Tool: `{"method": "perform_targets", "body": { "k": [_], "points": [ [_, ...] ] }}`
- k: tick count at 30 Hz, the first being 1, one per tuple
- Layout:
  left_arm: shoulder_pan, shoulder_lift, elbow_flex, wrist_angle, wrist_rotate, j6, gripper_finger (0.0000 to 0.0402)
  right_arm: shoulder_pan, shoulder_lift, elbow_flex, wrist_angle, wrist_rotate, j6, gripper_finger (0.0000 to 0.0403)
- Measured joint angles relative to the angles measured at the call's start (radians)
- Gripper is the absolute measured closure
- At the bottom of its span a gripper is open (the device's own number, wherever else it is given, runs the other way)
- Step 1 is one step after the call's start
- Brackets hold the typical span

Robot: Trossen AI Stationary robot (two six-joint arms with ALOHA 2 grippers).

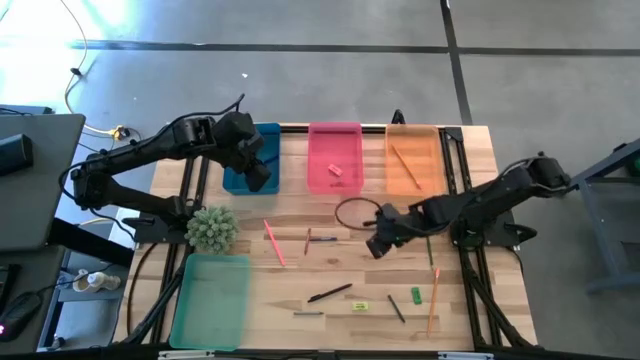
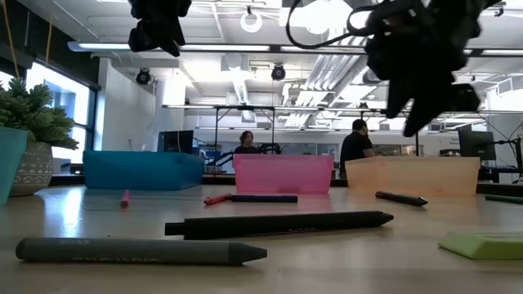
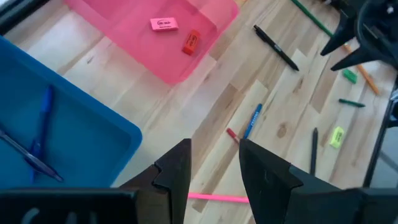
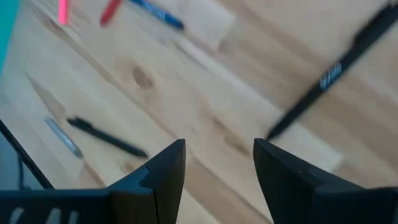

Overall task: Sort crayons/erasers/pens/pencils in bins
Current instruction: Put the top black pen into the blue bin

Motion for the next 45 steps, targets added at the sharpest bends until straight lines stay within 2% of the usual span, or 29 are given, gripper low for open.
{"method": "perform_targets", "body": {
  "k": [3, 6, 9, 13, 19, 24, 29, 32, 45],
  "points": [
    [-0.024, 0.0, 0.0, 0.0, -0.001, -0.055, 0.028, 0.047, 0.0, 0.0, -0.049, 0.012, 0.042, 0.0222],
    [-0.053, 0.0, 0.0, 0.0, -0.001, -0.1, 0.028, 0.066, 0.0, 0.0, -0.108, 0.071, 0.134, 0.0222],
    [-0.082, 0.0, 0.0, 0.0, -0.001, -0.116, 0.028, 0.052, 0.0, 0.0, -0.141, 0.145, 0.201, 0.0222],
    [-0.11, 0.0, 0.0, 0.0, -0.012, -0.159, 0.028, -0.008, 0.0, 0.0, -0.156, 0.199, 0.206, 0.0222],
    [-0.132, 0.0, 0.0, -0.095, -0.182, -0.181, 0.028, -0.125, 0.0, 0.0, -0.159, 0.226, 0.142, 0.0222],
    [-0.132, 0.0, 0.0, -0.198, -0.255, -0.207, 0.028, -0.193, 0.0, 0.0, -0.159, 0.226, 0.115, 0.0222],
    [-0.131, 0.0, 0.0, -0.215, -0.377, -0.152, 0.028, -0.245, 0.029, 0.0, -0.154, 0.218, 0.113, 0.0222],
    [-0.129, 0.0, 0.0, -0.195, -0.413, -0.099, 0.028, -0.274, 0.072, 0.0, -0.139, 0.174, 0.113, 0.0222],
    [-0.077, 0.0, 0.0, -0.1, -0.44, 0.154, 0.028, -0.316, 0.212, 0.0, -0.064, 0.125, 0.17, 0.0222]
  ]
}}
